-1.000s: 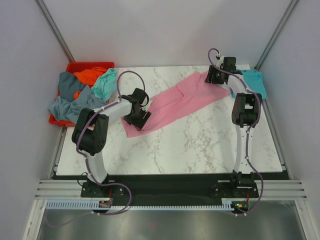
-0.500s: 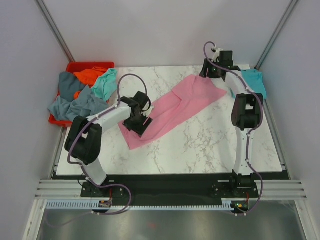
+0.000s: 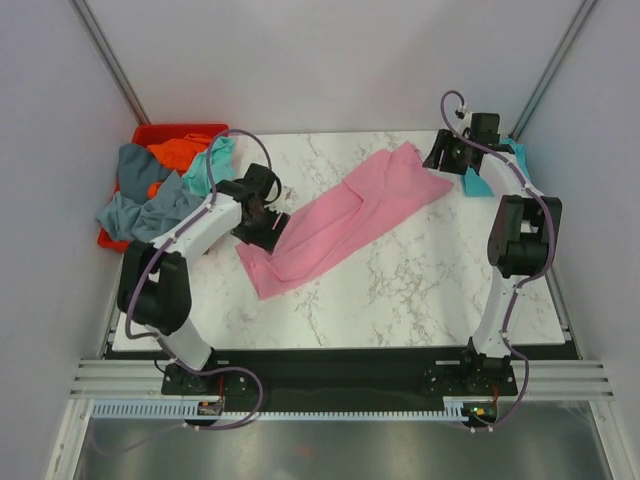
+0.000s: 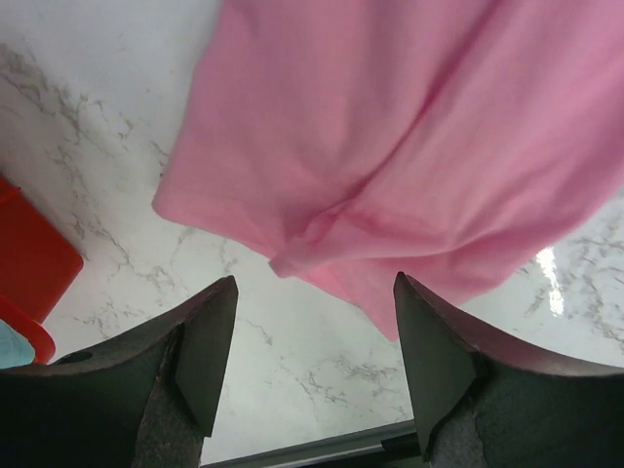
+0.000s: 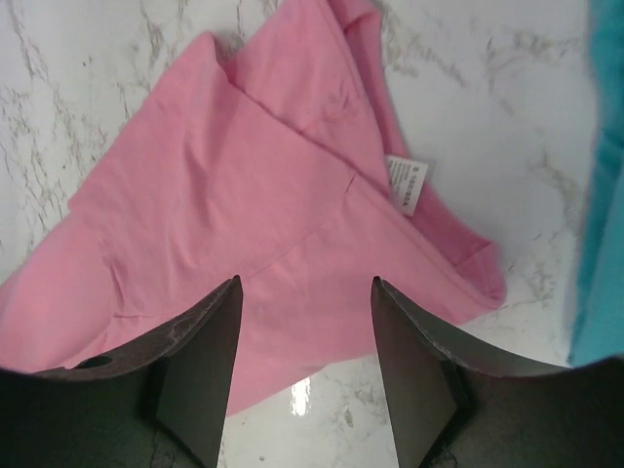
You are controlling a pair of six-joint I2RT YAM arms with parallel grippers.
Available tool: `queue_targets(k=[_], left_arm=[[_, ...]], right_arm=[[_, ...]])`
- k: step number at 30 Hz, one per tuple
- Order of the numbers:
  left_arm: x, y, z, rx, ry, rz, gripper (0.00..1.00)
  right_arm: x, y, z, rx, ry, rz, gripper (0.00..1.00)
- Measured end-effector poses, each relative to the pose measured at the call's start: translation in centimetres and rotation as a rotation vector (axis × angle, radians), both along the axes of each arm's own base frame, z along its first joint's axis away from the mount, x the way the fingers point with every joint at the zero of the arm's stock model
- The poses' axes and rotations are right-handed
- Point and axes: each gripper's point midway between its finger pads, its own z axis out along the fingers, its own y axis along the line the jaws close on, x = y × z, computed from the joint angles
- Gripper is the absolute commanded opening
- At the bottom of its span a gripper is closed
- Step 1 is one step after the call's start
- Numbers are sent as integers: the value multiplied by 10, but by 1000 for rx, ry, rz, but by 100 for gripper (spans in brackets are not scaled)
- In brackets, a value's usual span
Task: Fold and stack the t-shirts
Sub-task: Fold the tshirt
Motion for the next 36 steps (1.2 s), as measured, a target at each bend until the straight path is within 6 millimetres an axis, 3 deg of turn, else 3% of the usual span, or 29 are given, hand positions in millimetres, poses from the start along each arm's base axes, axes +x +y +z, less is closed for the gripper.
queue_targets(k=[4,8,11,22,25,36], left_arm=[[13,30,-27,7,69,100,67],[17,50,-45,4,122,162,61],[16,48,-56,-12,162,161,59],[10,43,-78,-14,236,148,59],[9,45,-83,0,245,151,59],[2,45,-84,7,221,142,61]], right_arm=[[-16,11,-32,27,93,17,64],[-19,12,-38,50,113,10,64],[-17,8,-44,57,117,-2,64],[-23,4,-94,67,213,-18,63],[-20,4,-95,69,207,-19,63],[37,13,-92,83,123,-2,64]])
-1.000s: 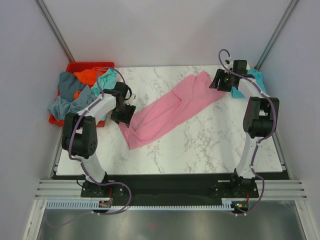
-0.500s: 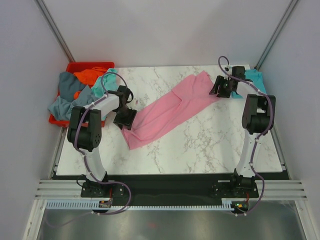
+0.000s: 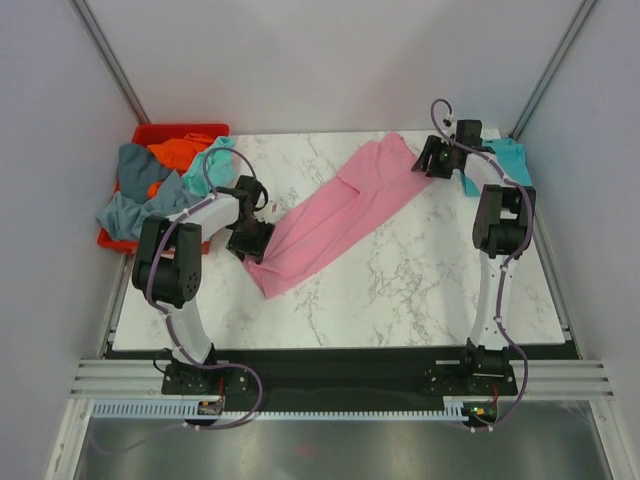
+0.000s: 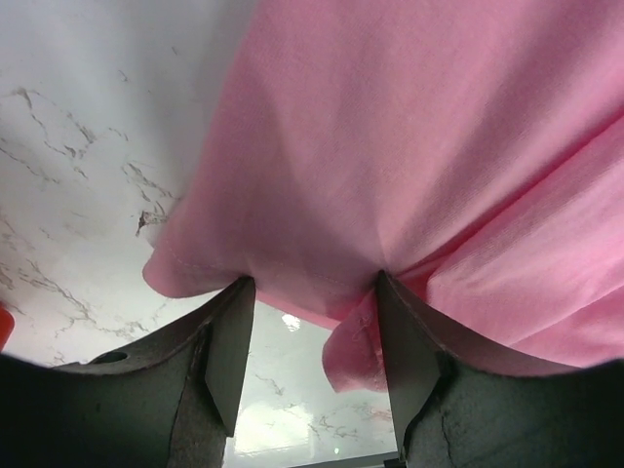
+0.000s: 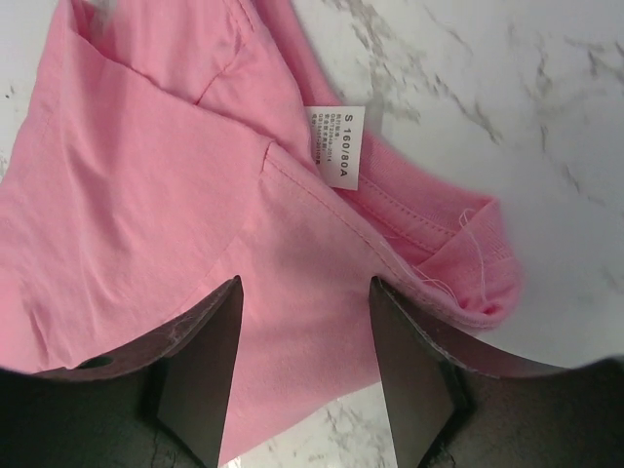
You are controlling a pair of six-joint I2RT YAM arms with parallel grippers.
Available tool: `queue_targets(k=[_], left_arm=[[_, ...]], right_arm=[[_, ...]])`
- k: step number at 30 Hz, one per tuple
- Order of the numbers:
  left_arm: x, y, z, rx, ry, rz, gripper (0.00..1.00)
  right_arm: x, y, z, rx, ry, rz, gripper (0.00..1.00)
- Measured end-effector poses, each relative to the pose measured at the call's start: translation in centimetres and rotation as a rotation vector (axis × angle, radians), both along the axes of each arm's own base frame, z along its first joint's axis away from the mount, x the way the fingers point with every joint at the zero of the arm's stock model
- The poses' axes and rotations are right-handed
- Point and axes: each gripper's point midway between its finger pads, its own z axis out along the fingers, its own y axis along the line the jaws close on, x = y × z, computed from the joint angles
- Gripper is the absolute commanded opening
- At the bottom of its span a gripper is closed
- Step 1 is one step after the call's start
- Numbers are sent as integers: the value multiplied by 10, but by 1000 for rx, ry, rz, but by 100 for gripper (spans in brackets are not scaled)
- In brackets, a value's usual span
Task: Fold and stack the t-shirts
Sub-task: Fold the tshirt
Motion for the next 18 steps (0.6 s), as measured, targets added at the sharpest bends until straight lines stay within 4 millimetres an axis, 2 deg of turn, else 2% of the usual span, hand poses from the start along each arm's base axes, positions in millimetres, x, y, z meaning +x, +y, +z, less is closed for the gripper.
queue_targets(k=[5,8,12,15,18], left_arm=[[-12,-6,0,0,-15,-29,63],[-26,-14,0,8,-4,-66,64],[-38,-19,2,31,7,-100,70],[-37,-13,12,64,0,-98,72],[-13,-13,43,79,-87,-85,71]], right_arm=[[24,21,1,0,-49,32,64],[33,32,2,-1,-76,46,65],[40,54,3,-9,-105,73,65],[40,66,4,-19,-113,88,65],[39,73,6,-30,-120,102,66]])
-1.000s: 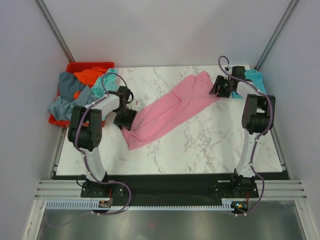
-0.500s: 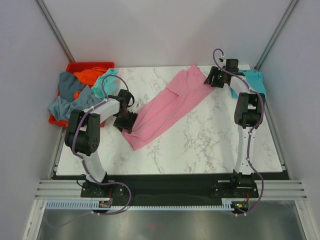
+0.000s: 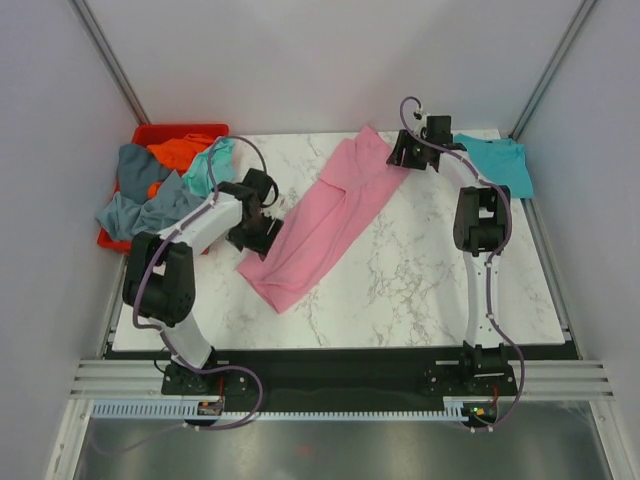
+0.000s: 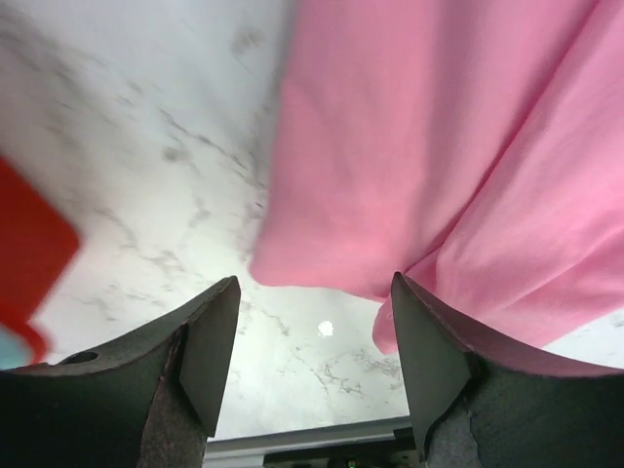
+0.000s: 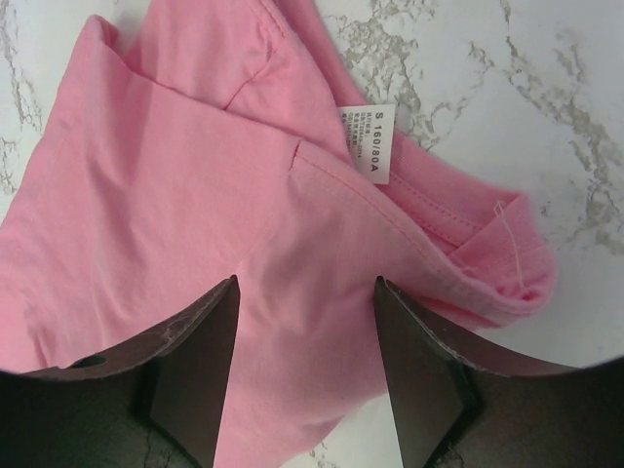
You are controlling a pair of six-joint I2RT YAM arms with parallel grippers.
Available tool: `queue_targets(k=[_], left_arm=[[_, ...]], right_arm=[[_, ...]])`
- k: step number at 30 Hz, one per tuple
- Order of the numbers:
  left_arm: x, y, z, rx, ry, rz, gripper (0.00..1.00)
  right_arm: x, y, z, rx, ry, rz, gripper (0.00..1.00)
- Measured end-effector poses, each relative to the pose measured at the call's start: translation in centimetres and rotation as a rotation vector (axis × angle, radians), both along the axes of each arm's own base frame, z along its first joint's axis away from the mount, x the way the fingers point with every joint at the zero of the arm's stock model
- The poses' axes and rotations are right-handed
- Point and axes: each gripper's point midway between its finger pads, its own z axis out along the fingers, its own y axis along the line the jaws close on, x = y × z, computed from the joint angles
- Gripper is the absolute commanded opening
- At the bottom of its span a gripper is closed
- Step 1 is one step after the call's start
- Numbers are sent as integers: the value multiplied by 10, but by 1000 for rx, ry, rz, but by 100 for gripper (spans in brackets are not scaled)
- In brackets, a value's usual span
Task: Fold and stack the t-shirts
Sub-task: Fold the tshirt
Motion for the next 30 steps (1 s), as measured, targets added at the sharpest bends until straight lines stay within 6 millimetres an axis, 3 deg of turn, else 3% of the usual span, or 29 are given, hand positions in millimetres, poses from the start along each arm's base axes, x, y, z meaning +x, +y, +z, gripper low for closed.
queue_targets(k=[5,7,9,12,14,19,24,30], left_arm=[[57,-20,79,-90,-251,1,70],[66,-31,102,-140,-309,-15,68],[63,-44,108,-174,-316,-47,68],[48,-71,96,-210,-261,-127,69],[36,-89,83,-224,-209,-181,69],[3,-117,53,-247,-62,-290,69],[-19,-118,32,-241,30,-314,69],[-38,-111,-4,-191,150,-314,69]], right_arm=[[-8,-6,18,-5,-4,-6,66],[-14,-15,34,-1,-12,-19,66],[-22,-23,52,7,-22,-37,66],[-36,-30,70,30,-23,-59,66],[-48,-34,70,61,3,-71,66],[-79,-37,29,127,145,-103,66],[-87,-41,-6,147,227,-129,66],[-66,-38,-6,178,186,-122,65]])
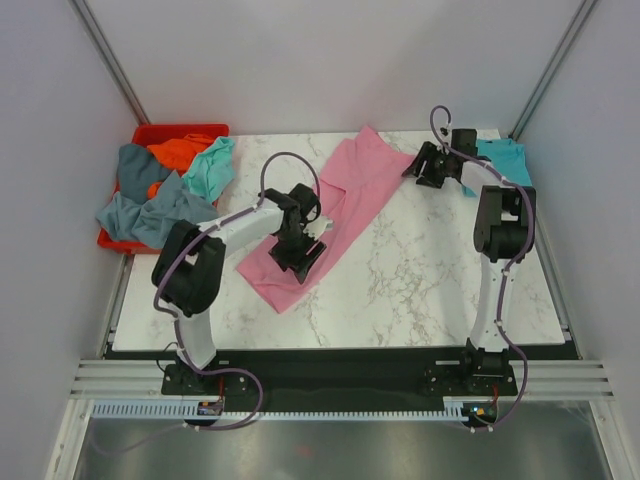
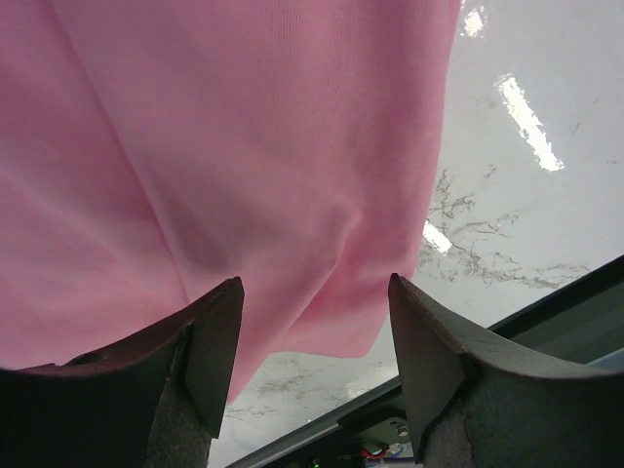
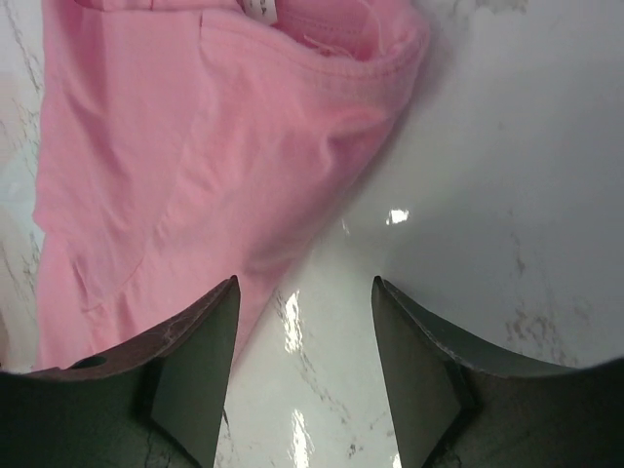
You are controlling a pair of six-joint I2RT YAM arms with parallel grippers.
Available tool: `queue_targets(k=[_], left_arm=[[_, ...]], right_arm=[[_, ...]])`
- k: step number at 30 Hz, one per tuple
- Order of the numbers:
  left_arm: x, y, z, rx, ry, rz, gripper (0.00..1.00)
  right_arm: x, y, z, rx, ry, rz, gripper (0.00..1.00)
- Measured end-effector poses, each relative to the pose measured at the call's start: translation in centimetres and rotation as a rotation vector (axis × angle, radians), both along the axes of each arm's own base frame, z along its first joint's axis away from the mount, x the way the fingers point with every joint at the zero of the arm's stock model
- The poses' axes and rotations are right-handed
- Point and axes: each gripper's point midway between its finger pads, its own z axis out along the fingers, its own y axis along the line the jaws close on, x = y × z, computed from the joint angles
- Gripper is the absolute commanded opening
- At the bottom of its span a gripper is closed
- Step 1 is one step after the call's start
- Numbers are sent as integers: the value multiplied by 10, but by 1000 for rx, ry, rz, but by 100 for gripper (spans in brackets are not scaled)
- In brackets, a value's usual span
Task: Fold and stack the t-shirts
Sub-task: Fold the tshirt
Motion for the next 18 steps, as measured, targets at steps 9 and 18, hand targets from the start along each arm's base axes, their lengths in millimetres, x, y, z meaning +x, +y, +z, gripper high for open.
queue_targets(k=[9,18], left_arm=[[-14,2,-35,64,121,-11,65],[-25,-24,-36,84,157,-64,65]], right_arm=[[29,6,-4,22,-62,1,42],[49,20,-10,28,-99,8,27]])
